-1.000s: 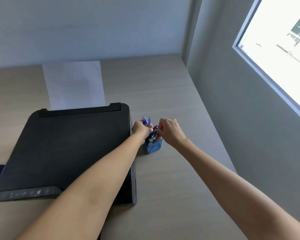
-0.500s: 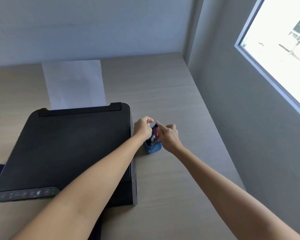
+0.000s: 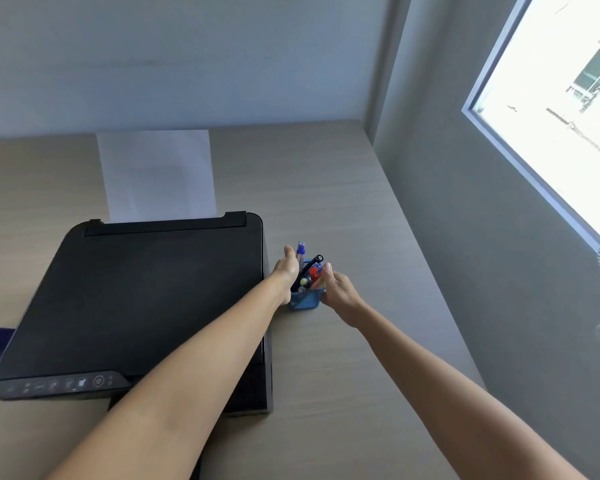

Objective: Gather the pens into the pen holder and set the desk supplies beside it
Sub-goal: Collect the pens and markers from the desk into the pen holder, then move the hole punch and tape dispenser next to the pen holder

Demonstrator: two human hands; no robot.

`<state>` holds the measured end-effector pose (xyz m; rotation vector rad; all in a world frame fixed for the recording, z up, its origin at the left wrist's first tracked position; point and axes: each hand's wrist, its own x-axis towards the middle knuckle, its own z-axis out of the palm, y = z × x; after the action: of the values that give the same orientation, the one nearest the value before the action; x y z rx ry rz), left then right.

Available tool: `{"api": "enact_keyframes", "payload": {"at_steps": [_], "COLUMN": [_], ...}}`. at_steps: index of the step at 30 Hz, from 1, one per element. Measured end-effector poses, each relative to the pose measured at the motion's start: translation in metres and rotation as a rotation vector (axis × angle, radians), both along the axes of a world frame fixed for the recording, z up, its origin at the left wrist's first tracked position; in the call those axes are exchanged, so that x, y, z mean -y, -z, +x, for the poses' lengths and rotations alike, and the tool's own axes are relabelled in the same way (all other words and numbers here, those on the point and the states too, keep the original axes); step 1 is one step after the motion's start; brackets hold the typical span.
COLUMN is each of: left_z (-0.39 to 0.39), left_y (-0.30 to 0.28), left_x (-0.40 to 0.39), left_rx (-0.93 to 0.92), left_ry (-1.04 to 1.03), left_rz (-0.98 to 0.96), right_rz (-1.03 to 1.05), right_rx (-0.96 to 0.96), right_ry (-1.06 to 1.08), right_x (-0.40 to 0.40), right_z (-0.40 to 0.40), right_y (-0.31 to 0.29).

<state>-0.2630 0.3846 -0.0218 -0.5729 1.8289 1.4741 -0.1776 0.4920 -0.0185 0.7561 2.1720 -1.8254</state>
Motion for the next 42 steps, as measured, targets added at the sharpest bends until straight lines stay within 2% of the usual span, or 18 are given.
{"api": "enact_keyframes", "payload": {"at_steps": [5,11,15,19,25,29,32,34,36,39,42], "left_z": [0.048,0.052,0.045,0.042,0.063,0.09,0.121,0.142,0.164,0.184,0.195], "left_y": [-0.111,-0.171,-0.207,-0.222,-0.206,-0.182,-0.158,-0.138,-0.112,-0.065,-0.04], "left_x": [0.01,0.039,0.113,0.219,0.395,0.513,0.595,0.639,0.675,0.712,0.729], "left_rx": [-0.003,-0.108,-0.216,-0.343,-0.349,-0.343,-0.338,-0.306,-0.199,-0.098,-0.076], "left_ry": [0.03,0.117,0.088,-0.048,-0.275,-0.399,-0.376,-0.29,-0.209,-0.162,-0.197], "left_rz": [0.076,0.16,0.233,0.153,0.044,-0.14,-0.397,-0.582,-0.694,-0.697,-0.648], "right_rz": [0.14,0.367,0.444,0.452,0.39,0.407,0.441,0.502,0.621,0.778,0.807], "right_rx": [0.051,-0.092,-0.167,-0.25,-0.296,-0.321,-0.301,-0.256,-0.206,-0.142,-0.05], "right_ry": [-0.024,0.017,-0.014,-0.103,-0.304,-0.463,-0.604,-0.708,-0.794,-0.861,-0.91], "right_x": [0.004,0.019,0.066,0.142,0.3,0.41,0.485,0.523,0.549,0.568,0.573], "right_z": [0.008,0.004,-0.013,-0.033,-0.055,-0.055,-0.054,-0.055,-0.057,-0.068,-0.084], "right_y": [-0.059,-0.129,-0.167,-0.189,-0.191,-0.179,-0.155,-0.133,-0.111,-0.077,-0.048]}}
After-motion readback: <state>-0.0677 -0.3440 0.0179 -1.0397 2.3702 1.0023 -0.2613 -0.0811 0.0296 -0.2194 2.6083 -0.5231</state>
